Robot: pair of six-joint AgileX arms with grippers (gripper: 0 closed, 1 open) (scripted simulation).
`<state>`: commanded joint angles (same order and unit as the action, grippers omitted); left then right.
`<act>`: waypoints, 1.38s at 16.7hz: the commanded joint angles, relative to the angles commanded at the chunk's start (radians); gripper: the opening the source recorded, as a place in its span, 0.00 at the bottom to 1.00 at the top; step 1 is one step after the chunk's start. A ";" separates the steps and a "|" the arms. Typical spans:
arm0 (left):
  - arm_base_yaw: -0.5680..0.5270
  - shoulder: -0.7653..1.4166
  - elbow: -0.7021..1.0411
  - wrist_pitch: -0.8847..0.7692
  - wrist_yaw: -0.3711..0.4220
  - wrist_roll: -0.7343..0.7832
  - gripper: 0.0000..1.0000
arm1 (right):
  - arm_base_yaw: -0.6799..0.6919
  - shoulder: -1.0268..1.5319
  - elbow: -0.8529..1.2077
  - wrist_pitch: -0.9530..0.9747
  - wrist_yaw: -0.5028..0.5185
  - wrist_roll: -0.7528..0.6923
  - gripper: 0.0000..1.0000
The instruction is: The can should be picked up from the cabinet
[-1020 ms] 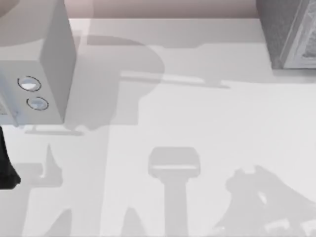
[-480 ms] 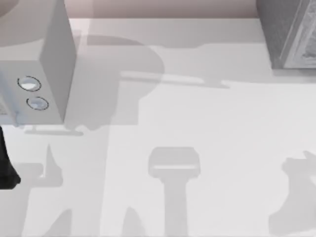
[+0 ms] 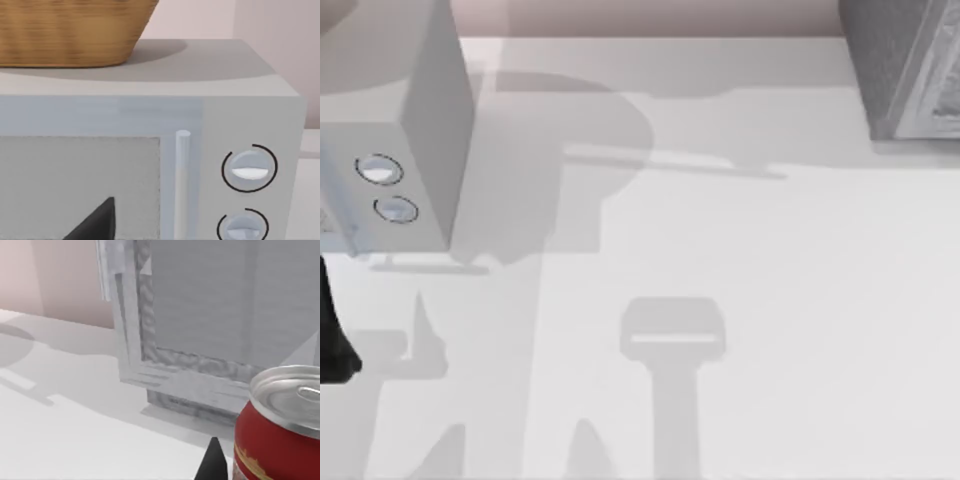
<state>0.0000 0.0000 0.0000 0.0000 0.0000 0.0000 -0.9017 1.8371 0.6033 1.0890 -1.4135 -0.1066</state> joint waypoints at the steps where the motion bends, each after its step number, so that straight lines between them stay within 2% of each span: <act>1: 0.000 0.000 0.000 0.000 0.000 0.000 1.00 | -0.013 0.045 0.017 0.026 -0.033 -0.006 0.00; 7: 0.000 0.000 0.000 0.000 0.000 0.000 1.00 | -0.078 0.332 0.123 0.195 -0.230 -0.034 0.00; 10: 0.000 0.000 0.000 0.000 0.000 0.000 1.00 | -0.078 0.422 0.159 0.254 -0.292 -0.039 0.00; 17: 0.000 0.000 0.000 0.000 0.000 0.000 1.00 | -0.072 0.444 0.169 0.269 -0.304 -0.041 0.00; 18: 0.000 0.000 0.000 0.000 0.000 0.000 1.00 | -0.064 0.490 0.264 0.154 -0.172 -0.032 0.00; 23: 0.000 0.000 0.000 0.000 0.000 0.000 1.00 | -0.025 0.456 0.203 0.151 -0.209 -0.109 0.00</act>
<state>0.0000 0.0000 0.0000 0.0000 0.0000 0.0000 -0.9268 2.2928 0.8059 1.2403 -1.6228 -0.2159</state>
